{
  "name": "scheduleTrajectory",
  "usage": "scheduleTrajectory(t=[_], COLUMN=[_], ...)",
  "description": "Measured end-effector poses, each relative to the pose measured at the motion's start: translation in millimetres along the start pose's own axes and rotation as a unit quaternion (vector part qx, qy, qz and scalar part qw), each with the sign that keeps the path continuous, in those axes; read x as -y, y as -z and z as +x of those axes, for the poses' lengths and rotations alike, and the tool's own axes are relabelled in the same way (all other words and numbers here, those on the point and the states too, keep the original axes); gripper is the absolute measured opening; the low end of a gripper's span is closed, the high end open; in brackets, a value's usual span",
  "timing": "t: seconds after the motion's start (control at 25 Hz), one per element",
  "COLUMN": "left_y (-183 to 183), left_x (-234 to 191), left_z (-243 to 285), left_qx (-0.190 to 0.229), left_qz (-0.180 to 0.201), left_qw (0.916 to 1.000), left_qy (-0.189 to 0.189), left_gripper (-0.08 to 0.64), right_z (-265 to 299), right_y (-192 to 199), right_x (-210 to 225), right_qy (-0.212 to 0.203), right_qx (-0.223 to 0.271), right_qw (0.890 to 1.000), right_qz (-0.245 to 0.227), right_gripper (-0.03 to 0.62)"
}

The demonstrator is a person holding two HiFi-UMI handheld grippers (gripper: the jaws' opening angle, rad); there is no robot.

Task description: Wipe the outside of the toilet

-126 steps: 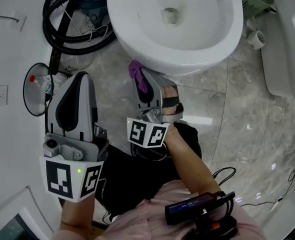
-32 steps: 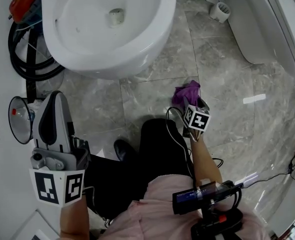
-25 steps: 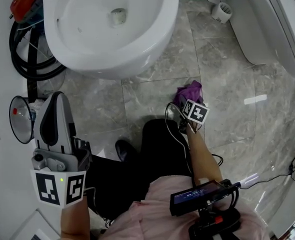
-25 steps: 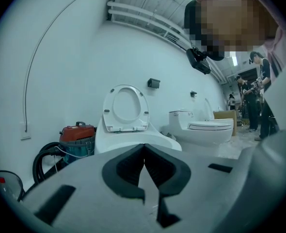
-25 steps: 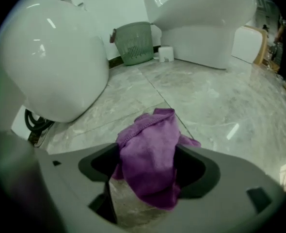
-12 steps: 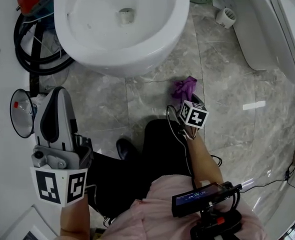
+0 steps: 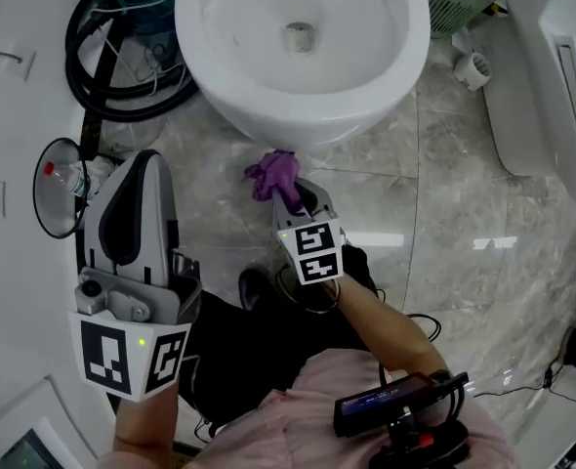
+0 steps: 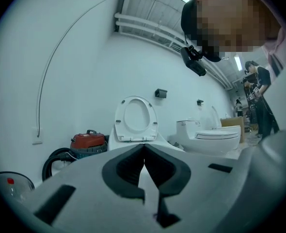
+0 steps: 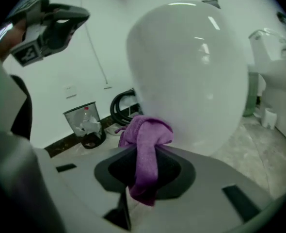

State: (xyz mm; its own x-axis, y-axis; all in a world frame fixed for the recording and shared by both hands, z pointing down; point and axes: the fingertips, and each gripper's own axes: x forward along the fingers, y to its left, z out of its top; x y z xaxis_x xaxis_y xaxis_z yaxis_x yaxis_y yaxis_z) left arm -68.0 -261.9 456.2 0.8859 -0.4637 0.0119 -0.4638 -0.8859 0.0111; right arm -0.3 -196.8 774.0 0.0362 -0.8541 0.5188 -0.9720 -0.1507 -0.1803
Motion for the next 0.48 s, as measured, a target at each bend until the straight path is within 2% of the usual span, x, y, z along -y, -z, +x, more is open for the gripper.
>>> scheduleTrajectory(t=[0.08,0.12,0.36,0.48], left_y=[-0.3,0.3,10.1,16.1], left_x=[-7.7,-12.2,-35.3,-42.1], left_z=[-5.1,-7.3,-18.2,-18.4], left_qx=[0.001,0.001,-0.008,-0.019], left_qz=[-0.001,-0.001,-0.008,-0.005], left_qw=[1.0,1.0,0.9999,0.9998], left_qy=[-0.004,-0.006,-0.011,-0.007], left_gripper=[0.008,0.008,0.008,0.008], right_z=[19.6,30.5,85.6,103.9], right_y=[-10.2,-12.9,-17.3,-19.9], right_x=[-28.4,-37.8,-56.0,-51.1], right_qy=[-0.011,-0.012,0.009,0.024], right_qx=[0.026,0.033,0.043,0.055], right_qw=[0.999,0.999,0.999,0.996], right_qz=[-0.034,-0.035,0.015,0.066], right_gripper=[0.092,0.094,0.094,0.095])
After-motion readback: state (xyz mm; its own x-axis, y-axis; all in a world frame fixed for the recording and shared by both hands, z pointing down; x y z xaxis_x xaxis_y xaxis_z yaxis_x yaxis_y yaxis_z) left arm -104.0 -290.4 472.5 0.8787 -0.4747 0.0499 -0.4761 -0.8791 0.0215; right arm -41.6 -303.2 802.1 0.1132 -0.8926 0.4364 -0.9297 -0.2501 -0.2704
